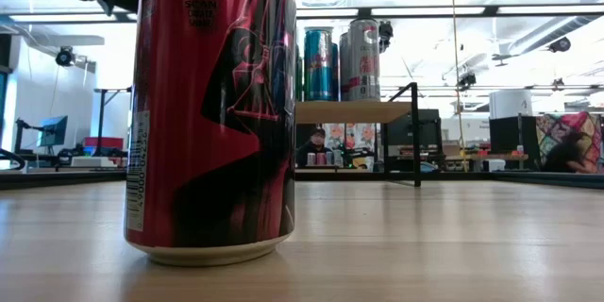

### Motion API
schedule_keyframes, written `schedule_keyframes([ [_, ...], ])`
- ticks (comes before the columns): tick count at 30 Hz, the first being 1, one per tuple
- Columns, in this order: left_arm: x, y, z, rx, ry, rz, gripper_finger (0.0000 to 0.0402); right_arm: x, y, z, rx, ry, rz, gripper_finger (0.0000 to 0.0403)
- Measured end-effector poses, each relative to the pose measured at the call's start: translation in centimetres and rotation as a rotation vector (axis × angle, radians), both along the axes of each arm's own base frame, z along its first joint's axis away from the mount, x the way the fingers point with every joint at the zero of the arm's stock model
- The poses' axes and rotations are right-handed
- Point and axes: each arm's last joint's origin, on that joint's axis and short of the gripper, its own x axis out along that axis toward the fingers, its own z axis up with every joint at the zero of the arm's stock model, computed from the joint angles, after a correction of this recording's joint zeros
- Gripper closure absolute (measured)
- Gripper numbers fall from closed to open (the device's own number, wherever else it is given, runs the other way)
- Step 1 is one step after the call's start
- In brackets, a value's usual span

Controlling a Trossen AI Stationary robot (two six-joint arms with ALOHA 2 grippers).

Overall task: Place canned beverage on shelf
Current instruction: Put the left red soda can on the shelf aligned with the other red soda can, then put the red soda can on the shelf aligned with the other red soda can

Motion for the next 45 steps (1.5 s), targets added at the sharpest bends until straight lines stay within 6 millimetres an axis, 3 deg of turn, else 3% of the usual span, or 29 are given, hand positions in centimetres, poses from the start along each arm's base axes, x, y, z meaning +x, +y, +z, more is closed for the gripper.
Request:
schedule_keyframes([
  [13,-3.4,-2.0,1.8,0.009,-0.004,0.017,0.0058,0.2,0.0,-1.0,0.044,0.074,-0.002,0.0035],
  [22,-5.4,-3.4,6.0,-0.046,0.140,0.005,0.0058,0.4,0.0,-1.0,0.049,0.074,0.008,0.0035],
  [26,-5.4,-4.2,6.7,-0.096,0.136,-0.029,0.0058,0.4,0.0,-1.1,0.047,0.077,0.008,0.0035],
  [30,-5.3,-5.4,5.9,-0.165,0.085,-0.079,0.0058,0.4,0.3,-1.5,0.056,0.102,0.021,0.0035],
  [35,-4.8,-7.7,2.9,-0.269,0.093,-0.139,0.0064,0.9,1.1,-3.5,0.103,0.142,0.049,0.0035],
  [40,-4.1,-11.0,0.7,-0.350,0.117,-0.233,0.0078,1.2,2.3,-5.9,0.179,0.179,0.085,0.0035],
  [45,-2.9,-14.9,-0.5,-0.417,0.172,-0.348,0.0083,1.0,3.2,-7.0,0.234,0.191,0.113,0.0035],
])
